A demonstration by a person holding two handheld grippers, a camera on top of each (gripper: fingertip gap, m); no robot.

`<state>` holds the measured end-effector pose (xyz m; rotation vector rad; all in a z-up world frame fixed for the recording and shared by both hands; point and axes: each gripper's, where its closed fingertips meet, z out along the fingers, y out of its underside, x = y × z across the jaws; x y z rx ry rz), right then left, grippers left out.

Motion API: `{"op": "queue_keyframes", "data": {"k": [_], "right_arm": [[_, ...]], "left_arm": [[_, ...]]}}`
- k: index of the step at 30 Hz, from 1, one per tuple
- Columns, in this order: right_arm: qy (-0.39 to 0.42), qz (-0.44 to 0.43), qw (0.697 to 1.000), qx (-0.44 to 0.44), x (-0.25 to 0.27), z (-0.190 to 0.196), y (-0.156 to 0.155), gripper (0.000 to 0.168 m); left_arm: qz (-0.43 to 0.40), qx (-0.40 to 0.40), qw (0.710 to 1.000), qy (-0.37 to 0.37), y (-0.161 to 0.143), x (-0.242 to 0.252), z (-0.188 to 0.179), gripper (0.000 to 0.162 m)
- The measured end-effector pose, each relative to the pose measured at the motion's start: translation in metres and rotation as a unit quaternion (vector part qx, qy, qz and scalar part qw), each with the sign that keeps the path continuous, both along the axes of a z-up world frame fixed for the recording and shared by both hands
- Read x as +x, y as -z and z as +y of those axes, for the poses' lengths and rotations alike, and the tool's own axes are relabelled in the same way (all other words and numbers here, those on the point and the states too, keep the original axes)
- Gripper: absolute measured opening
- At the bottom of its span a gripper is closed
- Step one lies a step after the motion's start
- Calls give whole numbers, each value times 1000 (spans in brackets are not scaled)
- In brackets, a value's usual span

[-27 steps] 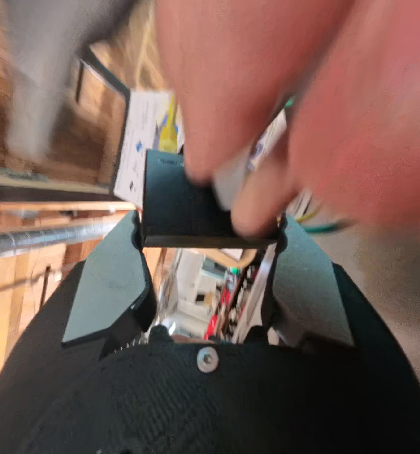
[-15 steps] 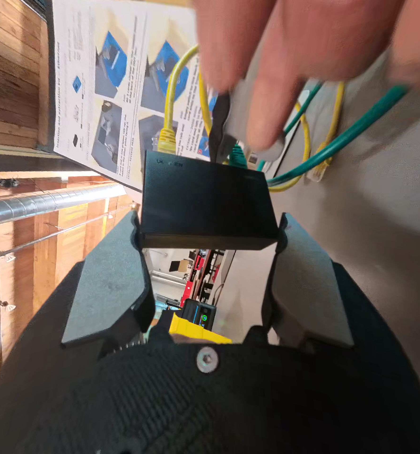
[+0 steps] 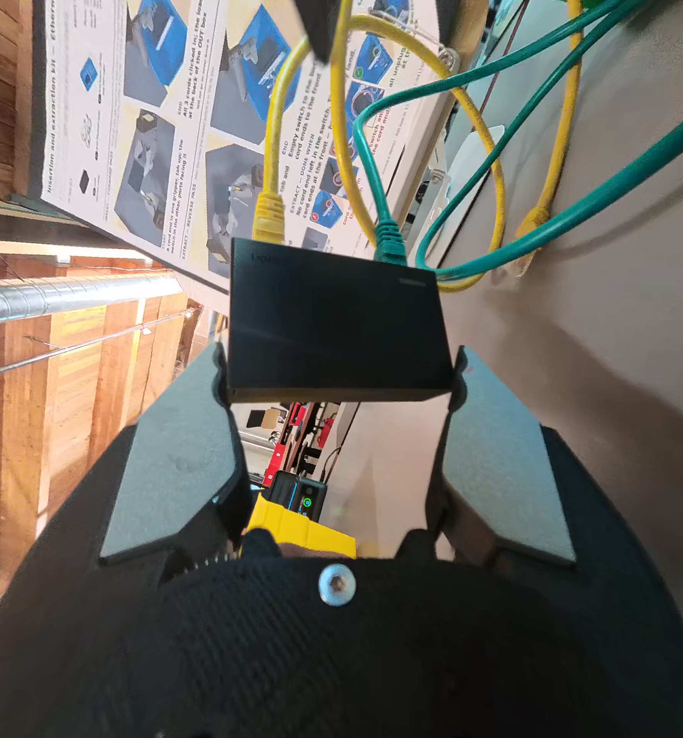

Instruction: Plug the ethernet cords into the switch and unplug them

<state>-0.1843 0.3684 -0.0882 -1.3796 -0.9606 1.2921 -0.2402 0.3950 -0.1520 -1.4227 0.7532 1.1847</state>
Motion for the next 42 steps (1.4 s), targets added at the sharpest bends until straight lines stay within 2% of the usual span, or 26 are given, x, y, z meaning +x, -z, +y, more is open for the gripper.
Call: {"op": "queue_keyframes", "data": {"k": [2,4,6,7,9,10,11,12,16,19,20,21,24,25,27,29,31,33,35,37,40,42], "right_arm": [[71,-38,996,29,8,15,3,146],[134,-46,984,109,20,25,-8,142],[177,-70,967,172,31,31,-11,118],[185,-91,962,177,33,33,-5,116],[152,-122,970,145,29,23,13,138],[131,-122,975,129,26,16,19,144],[119,-114,978,130,26,11,20,141],[108,-105,977,149,27,6,18,130],[100,-18,977,188,42,-7,-8,0],[35,62,984,163,50,-28,-29,26],[23,51,989,138,47,-27,-25,35],[33,13,992,118,42,-18,-13,100],[125,-84,986,73,37,22,25,97],[144,-105,981,71,37,29,34,80],[132,-121,981,74,33,27,42,105],[103,-113,985,82,28,20,41,89],[107,-123,982,93,26,22,42,82],[110,-133,978,118,23,21,42,65],[121,-115,976,142,21,19,33,41],[107,-66,981,147,20,9,15,0],[49,12,997,63,20,-1,-7,0],[11,22,1000,-6,19,0,-7,0]], "left_arm": [[0,2,1000,3,-1,-1,0,111],[3,5,1000,5,-2,-1,-1,111],[7,5,1000,7,-2,-2,-1,111],[6,5,1000,7,-2,-2,-1,111],[4,4,1000,8,-1,-2,-1,111],[5,5,1000,10,-1,-2,-1,111],[7,7,1000,15,-2,0,-2,111],[11,10,1000,23,-3,3,-2,111],[19,20,999,35,-5,5,-3,111],[28,25,999,39,-5,5,-4,111],[29,24,999,39,-5,5,-4,111],[29,20,999,37,-3,5,-3,110],[37,22,998,40,-3,7,-3,110],[36,21,998,40,-3,8,-3,111],[36,22,998,40,-3,7,-3,110],[32,24,998,41,-4,7,-3,111],[32,27,998,42,-5,7,-4,111],[32,29,998,43,-6,7,-4,111],[37,37,998,47,-9,9,-5,111],[53,54,996,55,-15,14,-8,111],[81,73,992,65,-20,22,-11,111],[90,73,991,66,-20,24,-12,110]]}}
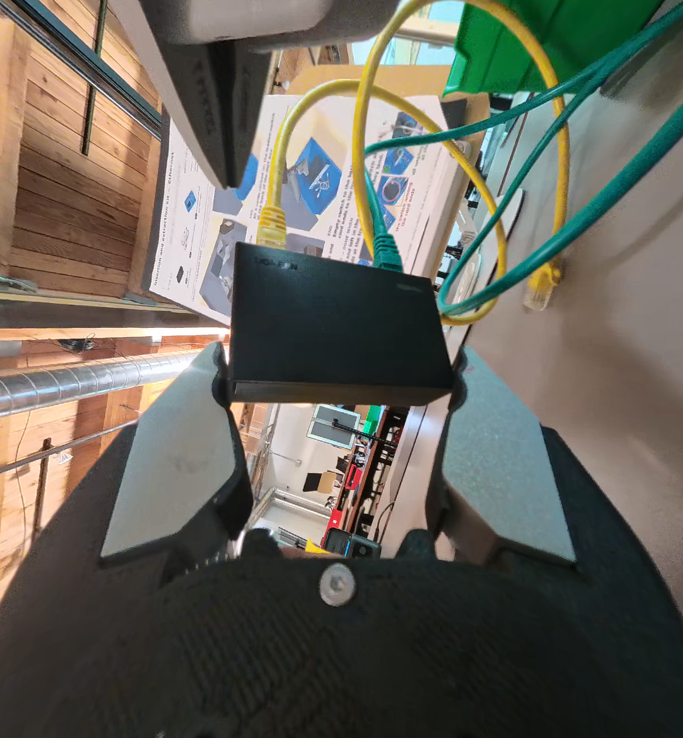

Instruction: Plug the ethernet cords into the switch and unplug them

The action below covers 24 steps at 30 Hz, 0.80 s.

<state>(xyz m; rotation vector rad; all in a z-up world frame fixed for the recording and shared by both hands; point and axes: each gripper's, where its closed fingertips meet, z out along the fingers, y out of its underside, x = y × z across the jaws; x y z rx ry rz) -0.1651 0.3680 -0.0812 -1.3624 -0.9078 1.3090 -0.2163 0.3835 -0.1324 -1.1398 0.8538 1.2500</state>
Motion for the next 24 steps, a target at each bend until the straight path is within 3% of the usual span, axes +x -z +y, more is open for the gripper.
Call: {"op": "queue_keyframes", "data": {"k": [1,2,4,6,7,12,16,24], "right_arm": [[-10,-11,1000,-22,-1,2,5,3],[-10,-19,999,-37,-1,5,9,42],[-19,2,999,-43,3,5,7,52],[-24,36,998,-47,8,6,1,10],[-28,46,997,-50,10,6,0,0],[-79,50,987,-131,0,-2,8,0],[-97,109,972,-182,0,2,-2,0],[-163,101,962,-194,-19,-26,-3,0]], "left_arm": [[2,-1,1000,-1,1,0,0,110],[2,0,1000,-2,0,0,0,110],[0,2,1000,1,-1,0,0,110],[0,3,1000,1,-1,0,0,110],[3,4,1000,4,-1,1,-1,110],[17,14,1000,15,-3,9,-3,110],[26,22,999,22,-5,14,-6,110],[34,12,999,28,0,18,-4,111]]}}
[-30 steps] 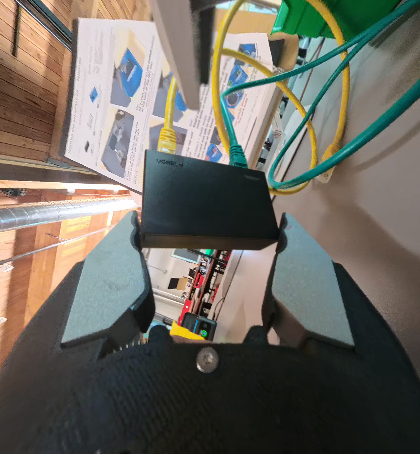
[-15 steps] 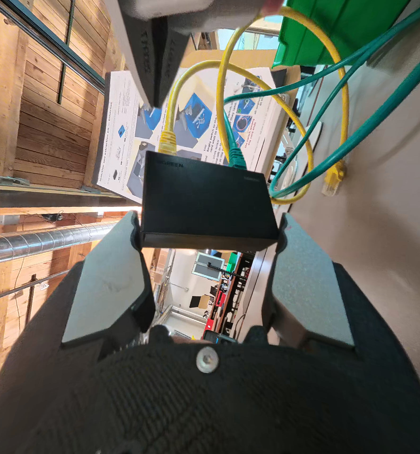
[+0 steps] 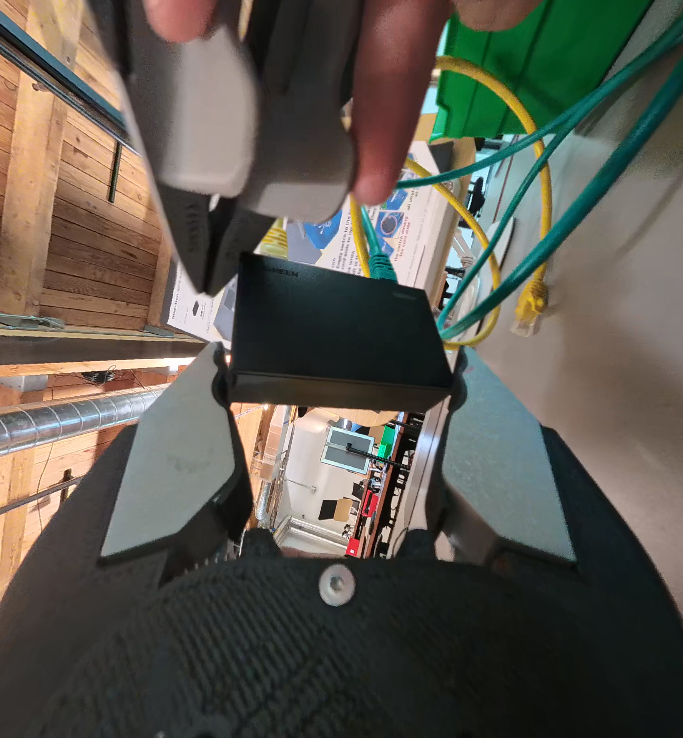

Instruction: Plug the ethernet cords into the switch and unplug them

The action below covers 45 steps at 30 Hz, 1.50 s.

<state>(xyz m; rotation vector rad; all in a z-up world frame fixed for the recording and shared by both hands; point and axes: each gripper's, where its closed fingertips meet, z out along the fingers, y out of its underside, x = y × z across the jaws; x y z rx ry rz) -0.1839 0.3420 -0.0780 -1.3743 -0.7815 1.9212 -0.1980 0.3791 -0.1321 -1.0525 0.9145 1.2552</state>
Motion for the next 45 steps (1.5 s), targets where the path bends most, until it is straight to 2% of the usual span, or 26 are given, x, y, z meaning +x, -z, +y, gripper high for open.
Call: {"op": "queue_keyframes", "data": {"k": [3,8,11,12,13,17,19,22,25,30,32,34,36,40,42,45], "right_arm": [[-7,-3,1000,13,-4,-8,-3,0],[-24,1,998,53,9,-12,-6,0],[10,-13,994,108,25,-4,-6,3],[42,-28,991,125,31,6,-6,31],[71,-42,986,145,37,15,-7,50],[125,-80,961,232,58,33,-13,61],[111,-71,958,256,62,28,-17,60],[57,-52,957,279,51,9,-10,47],[20,-67,951,302,27,2,8,46],[-74,-60,963,253,-6,-5,18,51],[-148,-51,963,221,-9,-14,24,36],[-189,-45,966,169,-11,-10,26,31],[-186,-48,972,132,-15,-2,26,30],[-129,-104,976,143,-26,10,39,28],[-116,-122,981,100,-33,17,48,26],[-100,-171,978,59,-43,23,67,27]], "left_arm": [[5,-3,1000,-1,2,1,1,110],[-47,2,999,10,-8,-6,-3,111],[-92,0,995,46,-16,-4,-10,110],[-115,-12,991,75,-18,2,-13,110],[-133,-19,986,102,-21,8,-18,110],[-181,-32,971,156,-34,17,-33,110],[-218,-55,958,179,-34,16,-36,110],[-265,-85,939,202,-32,12,-37,110],[-262,-100,939,197,-26,10,-34,110],[-223,-128,945,204,-11,23,-34,110],[-206,-131,947,207,-8,26,-35,111],[-206,-141,946,205,-5,24,-35,110],[-208,-146,951,175,0,14,-28,111],[-244,-192,944,112,20,-7,-14,111],[-263,-215,935,98,28,-11,-10,111],[-243,-251,935,62,46,-18,-7,110]]}}
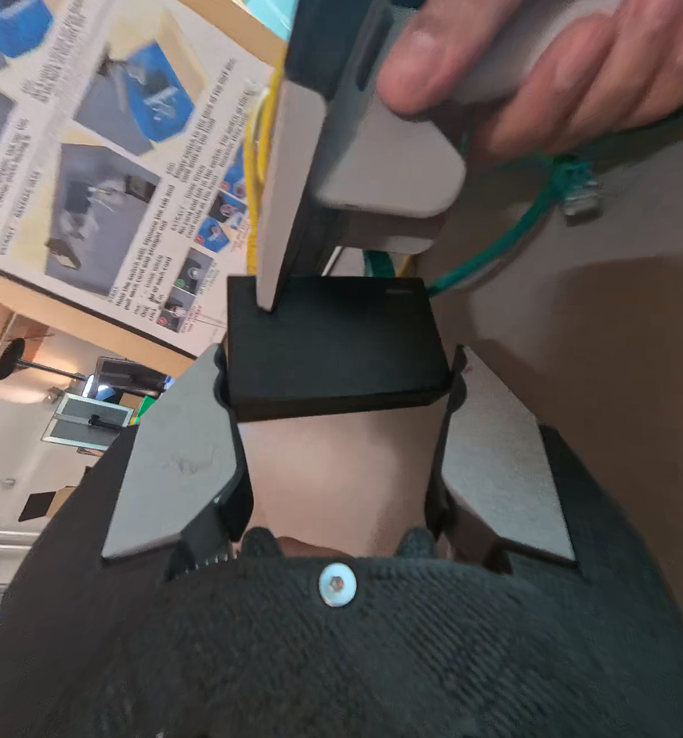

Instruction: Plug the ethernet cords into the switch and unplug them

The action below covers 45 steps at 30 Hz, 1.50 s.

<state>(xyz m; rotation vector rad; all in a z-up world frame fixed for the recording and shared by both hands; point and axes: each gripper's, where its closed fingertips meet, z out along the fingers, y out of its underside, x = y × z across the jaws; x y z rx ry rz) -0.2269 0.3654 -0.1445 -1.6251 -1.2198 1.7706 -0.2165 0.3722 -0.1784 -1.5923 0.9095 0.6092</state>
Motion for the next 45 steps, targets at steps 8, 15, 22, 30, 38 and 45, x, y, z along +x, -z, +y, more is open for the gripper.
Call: {"op": "queue_keyframes", "data": {"k": [8,15,22,30,38,45], "right_arm": [[17,-7,997,-78,-5,4,4,30],[-18,-6,999,30,7,-9,-3,40],[-81,55,986,138,42,-38,-33,42],[1,247,952,182,94,-25,-115,34],[-28,249,936,246,109,-48,-117,36],[-61,218,849,478,94,-106,-79,30]], "left_arm": [[74,-3,996,-58,14,-8,9,112],[31,-41,995,-83,18,-8,8,111],[-33,-66,993,-89,22,-42,-12,111],[79,27,996,-15,2,-17,-47,111],[52,-29,995,76,-27,8,-81,111],[214,-64,969,106,-39,24,-109,111]]}}
